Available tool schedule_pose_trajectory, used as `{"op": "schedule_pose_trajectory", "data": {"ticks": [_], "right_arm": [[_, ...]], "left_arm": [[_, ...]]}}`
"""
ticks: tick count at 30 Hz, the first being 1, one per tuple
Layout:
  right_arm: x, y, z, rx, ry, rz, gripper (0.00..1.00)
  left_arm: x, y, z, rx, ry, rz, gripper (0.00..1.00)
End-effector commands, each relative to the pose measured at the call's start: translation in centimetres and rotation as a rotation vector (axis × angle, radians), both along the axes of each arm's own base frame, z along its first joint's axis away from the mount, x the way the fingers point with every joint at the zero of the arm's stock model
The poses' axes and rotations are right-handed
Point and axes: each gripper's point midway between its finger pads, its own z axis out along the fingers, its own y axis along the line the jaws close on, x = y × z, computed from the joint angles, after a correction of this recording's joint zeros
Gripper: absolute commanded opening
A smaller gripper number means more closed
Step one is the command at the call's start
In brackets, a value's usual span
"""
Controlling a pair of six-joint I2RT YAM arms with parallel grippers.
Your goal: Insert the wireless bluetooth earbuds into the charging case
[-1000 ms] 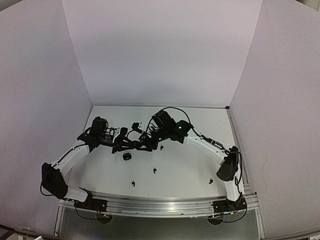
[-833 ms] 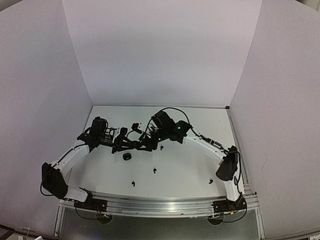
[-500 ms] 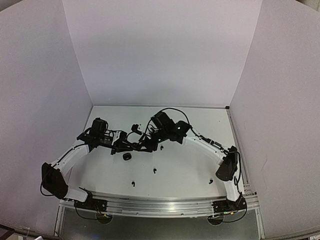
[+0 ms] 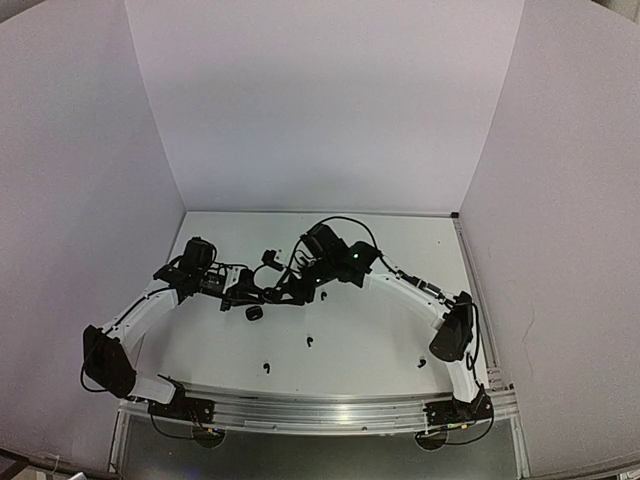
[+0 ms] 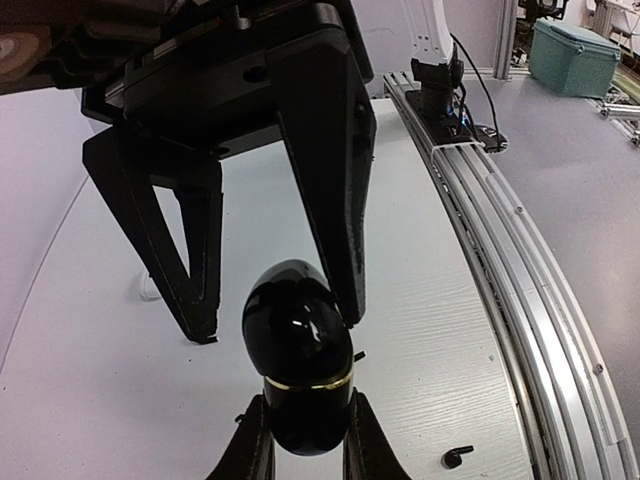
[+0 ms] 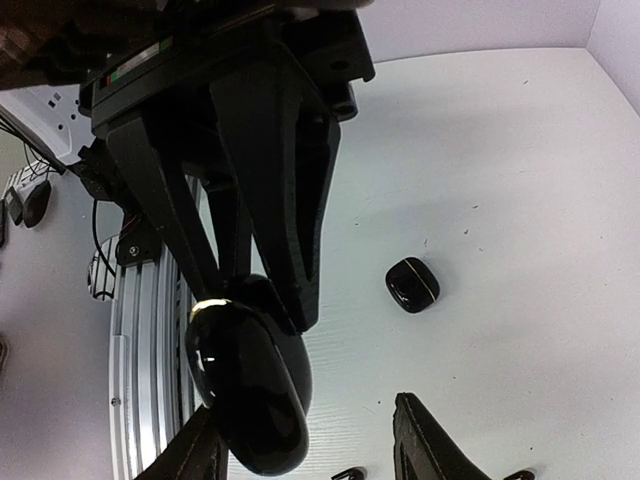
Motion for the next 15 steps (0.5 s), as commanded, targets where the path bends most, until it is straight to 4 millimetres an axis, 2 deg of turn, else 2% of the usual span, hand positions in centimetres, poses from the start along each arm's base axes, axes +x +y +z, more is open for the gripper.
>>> {"op": "schedule_pose_trajectory", "data": {"ticks": [1,8,15], "right_arm": [[3.5,-0.4,2.8,0.070,-0.061,-0.080,0.49],[3.0,0.2,2.5,0.086,-0.016,-0.054,0.41],[1.9,0.6,2.3,0.096,0.027,-0.017,0.39]], "left_arm": [[-1.9,0.1,1.0,-0.015,-0.001,-0.061,0.00],[-1.4,-0.1,1.7,-0.037,-0.025,-0.058,0.00],[-0.9,-0.4,2.2,-0.059,-0.018,-0.040,0.00]]}}
